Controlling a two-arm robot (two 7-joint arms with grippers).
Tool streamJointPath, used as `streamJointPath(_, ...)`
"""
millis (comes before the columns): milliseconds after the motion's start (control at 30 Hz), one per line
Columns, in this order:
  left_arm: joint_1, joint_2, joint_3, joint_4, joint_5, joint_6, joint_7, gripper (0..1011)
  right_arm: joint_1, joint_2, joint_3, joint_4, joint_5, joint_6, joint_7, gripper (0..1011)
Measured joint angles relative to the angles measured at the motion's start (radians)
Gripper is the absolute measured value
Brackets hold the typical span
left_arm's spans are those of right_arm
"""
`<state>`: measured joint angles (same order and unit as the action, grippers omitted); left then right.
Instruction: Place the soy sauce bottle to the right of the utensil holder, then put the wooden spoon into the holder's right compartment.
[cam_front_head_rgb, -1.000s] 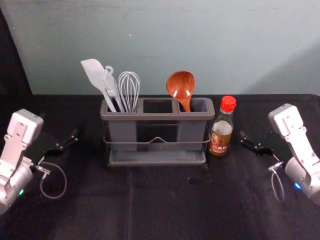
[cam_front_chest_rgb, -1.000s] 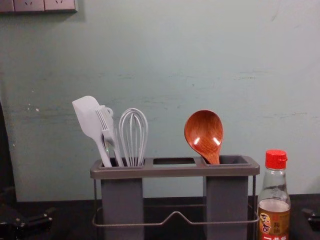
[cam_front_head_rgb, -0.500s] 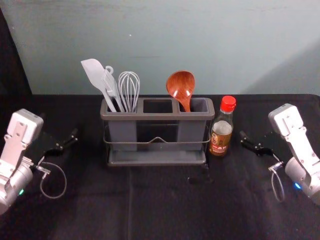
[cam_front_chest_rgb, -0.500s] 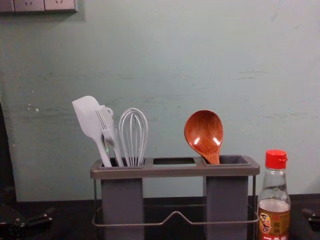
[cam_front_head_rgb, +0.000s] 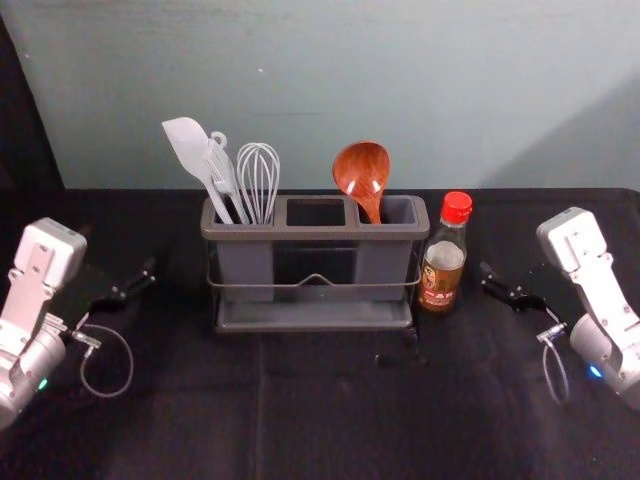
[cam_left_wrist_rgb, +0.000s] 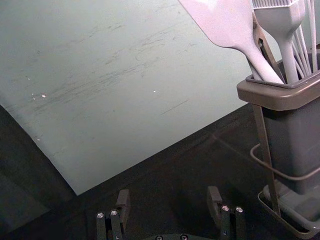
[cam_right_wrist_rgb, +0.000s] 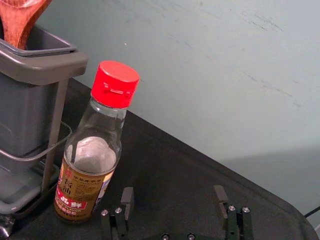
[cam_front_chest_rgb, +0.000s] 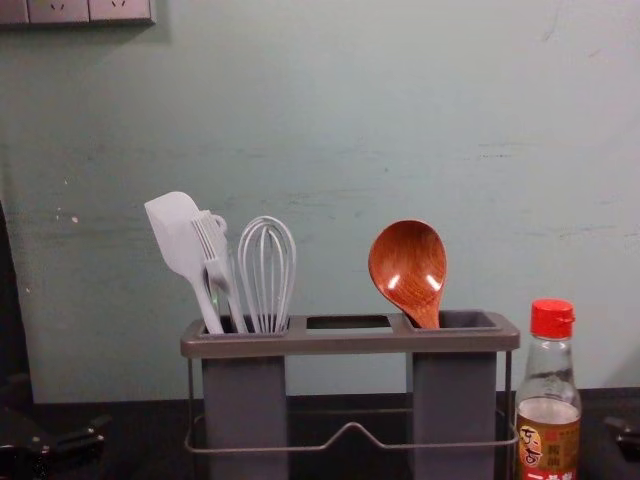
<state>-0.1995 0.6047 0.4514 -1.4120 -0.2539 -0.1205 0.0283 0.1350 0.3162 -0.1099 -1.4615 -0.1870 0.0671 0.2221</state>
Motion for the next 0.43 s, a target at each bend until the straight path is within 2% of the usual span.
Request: streamJointPath(433,0.000,0.000,0.000,0.000,0.000,0.000,0.000,1011,0.000,0.000,0.000,0.000,0.000,0.000,0.000,1002)
